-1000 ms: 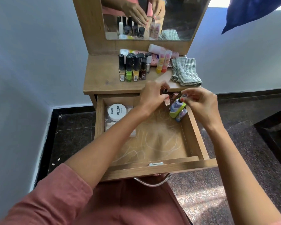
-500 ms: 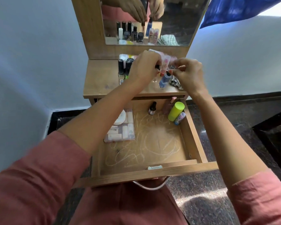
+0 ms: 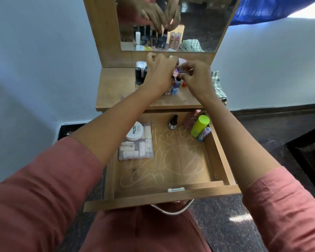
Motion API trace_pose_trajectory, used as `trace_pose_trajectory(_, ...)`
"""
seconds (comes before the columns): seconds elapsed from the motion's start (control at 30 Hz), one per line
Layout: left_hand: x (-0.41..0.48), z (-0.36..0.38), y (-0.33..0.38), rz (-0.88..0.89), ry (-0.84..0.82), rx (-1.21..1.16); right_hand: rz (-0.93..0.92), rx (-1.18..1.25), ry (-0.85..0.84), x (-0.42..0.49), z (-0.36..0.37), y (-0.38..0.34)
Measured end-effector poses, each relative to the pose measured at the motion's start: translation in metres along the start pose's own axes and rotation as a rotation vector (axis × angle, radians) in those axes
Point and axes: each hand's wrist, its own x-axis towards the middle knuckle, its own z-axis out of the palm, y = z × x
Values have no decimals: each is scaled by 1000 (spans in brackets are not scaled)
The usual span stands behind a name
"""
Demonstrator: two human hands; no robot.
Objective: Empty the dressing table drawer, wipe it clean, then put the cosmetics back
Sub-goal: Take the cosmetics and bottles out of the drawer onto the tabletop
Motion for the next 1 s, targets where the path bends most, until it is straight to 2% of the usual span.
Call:
trace_pose_trajectory(0.37,3,4,-3,-22,2,-26,-6,55,-37,3,7,5)
trace_pose_trajectory(0.63,-3,2,-6,-57,97,-161,35,65,-58,5,6,9)
trace_pose_trajectory(0.77,-17,2,-4,-63,155,-214,40,80,-3,-4,0,15)
trace_pose_trajectory(0.9,-40,11,1,-15,183,-366,54,95,36,-24,-8,23)
trace_pose_trajectory(1.0,-55,25,9,23,147,-383,103,107,48,-42,-12,31)
